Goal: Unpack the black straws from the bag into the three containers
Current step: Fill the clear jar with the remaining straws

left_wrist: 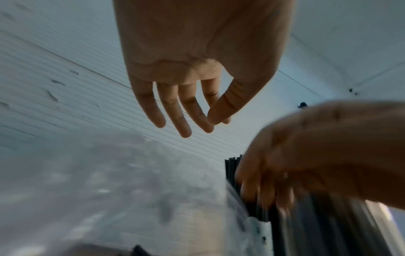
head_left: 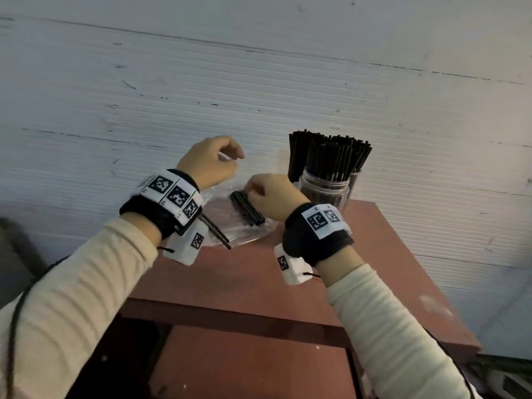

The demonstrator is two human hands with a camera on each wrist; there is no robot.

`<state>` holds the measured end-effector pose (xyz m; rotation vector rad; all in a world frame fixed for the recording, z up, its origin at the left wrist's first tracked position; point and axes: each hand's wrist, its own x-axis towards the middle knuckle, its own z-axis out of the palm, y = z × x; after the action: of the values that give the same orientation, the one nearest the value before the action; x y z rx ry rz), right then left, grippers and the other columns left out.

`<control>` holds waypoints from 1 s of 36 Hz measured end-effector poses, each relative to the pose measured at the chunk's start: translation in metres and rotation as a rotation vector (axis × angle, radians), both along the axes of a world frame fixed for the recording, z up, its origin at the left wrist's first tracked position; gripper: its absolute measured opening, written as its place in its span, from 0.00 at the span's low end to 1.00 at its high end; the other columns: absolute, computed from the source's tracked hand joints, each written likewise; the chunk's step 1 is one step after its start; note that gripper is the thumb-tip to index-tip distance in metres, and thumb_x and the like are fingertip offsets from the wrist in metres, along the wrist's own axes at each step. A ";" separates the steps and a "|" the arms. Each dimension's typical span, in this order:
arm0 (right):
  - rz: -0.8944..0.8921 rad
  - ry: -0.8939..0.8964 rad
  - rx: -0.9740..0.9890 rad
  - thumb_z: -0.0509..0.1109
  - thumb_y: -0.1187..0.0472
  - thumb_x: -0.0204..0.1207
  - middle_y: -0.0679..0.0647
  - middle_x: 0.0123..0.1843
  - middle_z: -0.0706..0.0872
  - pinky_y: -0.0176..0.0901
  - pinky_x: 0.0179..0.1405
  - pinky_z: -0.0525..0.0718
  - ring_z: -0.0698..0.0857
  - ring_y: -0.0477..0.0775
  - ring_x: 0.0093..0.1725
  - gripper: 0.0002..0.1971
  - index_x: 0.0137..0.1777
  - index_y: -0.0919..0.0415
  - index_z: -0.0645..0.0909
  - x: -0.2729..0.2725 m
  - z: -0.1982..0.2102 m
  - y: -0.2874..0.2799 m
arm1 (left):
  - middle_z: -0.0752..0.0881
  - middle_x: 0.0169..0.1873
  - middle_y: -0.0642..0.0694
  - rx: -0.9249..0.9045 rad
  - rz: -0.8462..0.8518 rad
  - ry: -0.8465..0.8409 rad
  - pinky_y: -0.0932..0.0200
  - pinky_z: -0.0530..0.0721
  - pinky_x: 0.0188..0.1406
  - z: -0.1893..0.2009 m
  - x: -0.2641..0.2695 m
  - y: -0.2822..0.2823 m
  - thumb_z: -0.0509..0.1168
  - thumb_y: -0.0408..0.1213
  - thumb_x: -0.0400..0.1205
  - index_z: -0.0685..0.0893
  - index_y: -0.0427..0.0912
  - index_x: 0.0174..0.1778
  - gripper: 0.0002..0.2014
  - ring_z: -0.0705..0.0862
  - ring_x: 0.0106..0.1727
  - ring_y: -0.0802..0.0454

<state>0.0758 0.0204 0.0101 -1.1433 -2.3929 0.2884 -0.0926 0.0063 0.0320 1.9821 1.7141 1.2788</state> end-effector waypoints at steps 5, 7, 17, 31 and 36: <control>-0.037 -0.417 -0.183 0.59 0.53 0.84 0.60 0.65 0.81 0.45 0.56 0.74 0.80 0.61 0.64 0.18 0.66 0.63 0.79 -0.031 -0.033 0.022 | 0.73 0.76 0.48 -0.350 -0.084 0.227 0.46 0.71 0.76 -0.014 -0.034 -0.006 0.69 0.33 0.77 0.82 0.63 0.57 0.19 0.72 0.77 0.48; -0.040 -0.462 -0.178 0.59 0.53 0.85 0.61 0.70 0.78 0.46 0.60 0.74 0.78 0.61 0.67 0.20 0.73 0.62 0.75 -0.038 -0.039 0.032 | 0.70 0.79 0.51 -0.456 -0.139 0.299 0.43 0.74 0.74 -0.019 -0.040 -0.009 0.66 0.26 0.76 0.80 0.69 0.62 0.29 0.74 0.75 0.45; -0.169 -0.603 -0.250 0.59 0.34 0.67 0.57 0.85 0.59 0.65 0.74 0.68 0.67 0.68 0.79 0.41 0.78 0.29 0.42 -0.049 -0.078 0.091 | 0.69 0.79 0.53 -0.389 -0.139 0.333 0.56 0.82 0.39 -0.022 -0.046 -0.016 0.58 0.15 0.75 0.78 0.66 0.67 0.38 0.77 0.72 0.51; -0.055 -0.697 0.057 0.67 0.46 0.70 0.40 0.33 0.78 0.43 0.36 0.78 0.80 0.49 0.34 0.04 0.42 0.43 0.78 -0.063 -0.051 0.058 | 0.73 0.76 0.51 -0.350 -0.188 0.172 0.58 0.84 0.58 -0.029 -0.044 -0.006 0.64 0.16 0.76 0.79 0.66 0.63 0.35 0.73 0.77 0.51; 0.049 -0.606 -0.056 0.60 0.47 0.73 0.44 0.36 0.83 0.49 0.47 0.83 0.82 0.50 0.36 0.10 0.36 0.45 0.80 -0.072 -0.049 0.049 | 0.73 0.75 0.46 -0.305 -0.148 0.180 0.76 0.76 0.25 -0.031 -0.045 -0.004 0.64 0.17 0.77 0.78 0.60 0.71 0.35 0.76 0.73 0.47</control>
<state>0.0041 0.0689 -0.0388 -1.3448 -2.9496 0.0186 -0.1374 0.0027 0.0007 2.0426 1.6833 0.7590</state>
